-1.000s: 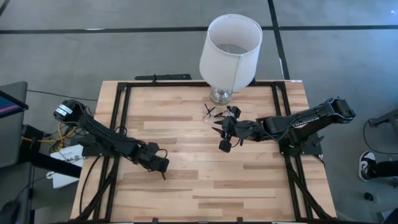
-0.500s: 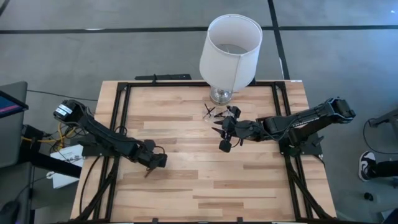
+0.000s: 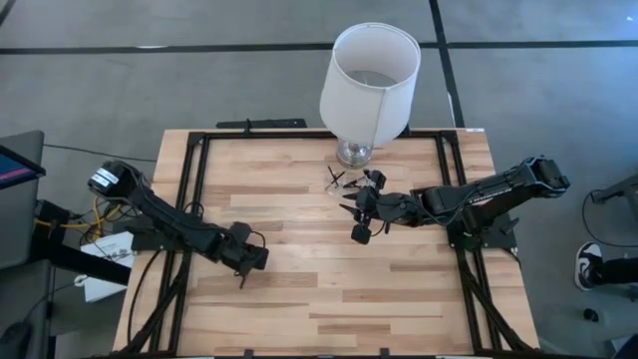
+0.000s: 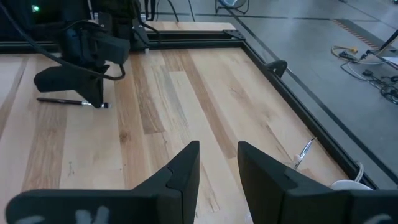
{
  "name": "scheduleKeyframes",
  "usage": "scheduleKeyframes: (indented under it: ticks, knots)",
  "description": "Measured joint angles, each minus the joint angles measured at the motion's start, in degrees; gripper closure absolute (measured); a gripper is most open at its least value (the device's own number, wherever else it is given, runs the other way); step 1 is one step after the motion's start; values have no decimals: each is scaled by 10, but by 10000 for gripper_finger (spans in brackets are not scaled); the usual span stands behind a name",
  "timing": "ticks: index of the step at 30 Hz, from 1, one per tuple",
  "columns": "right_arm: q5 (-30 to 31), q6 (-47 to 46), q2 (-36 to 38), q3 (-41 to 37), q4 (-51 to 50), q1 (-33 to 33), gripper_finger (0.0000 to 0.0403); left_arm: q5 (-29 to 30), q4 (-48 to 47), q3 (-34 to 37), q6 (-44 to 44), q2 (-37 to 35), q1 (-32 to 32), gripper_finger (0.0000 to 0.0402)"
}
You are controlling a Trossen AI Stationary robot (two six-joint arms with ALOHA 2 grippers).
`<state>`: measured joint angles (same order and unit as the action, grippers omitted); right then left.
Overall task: Put items in baskets/containers
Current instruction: Put the black eyeshadow brush into the transparent organizer
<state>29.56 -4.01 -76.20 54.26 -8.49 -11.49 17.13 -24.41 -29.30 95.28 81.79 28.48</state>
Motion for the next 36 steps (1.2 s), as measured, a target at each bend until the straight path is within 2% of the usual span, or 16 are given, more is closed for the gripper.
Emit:
scheduleKeyframes:
  ticks: [6,12,17,20,23,29,31,36]
  knots:
    - [0,0,0,0,0,0,301,70,26,7,-3,6,39,386]
    - [-2,0,0,0,0,0,301,139,32,16,-11,8,60,389]
    - [-64,0,-1,0,5,0,301,206,54,19,-44,9,50,390]
    - [-84,0,-17,-3,43,0,301,220,81,17,-78,9,40,390]
    - [-140,0,-57,-19,148,0,301,223,95,17,-99,8,29,390]
    - [-281,37,-195,-15,305,0,295,227,109,16,-115,6,16,389]
    - [-301,39,-235,1,316,1,284,243,126,16,-127,4,17,389]
    - [-301,4,-314,48,312,7,230,281,183,15,-208,-28,17,389]
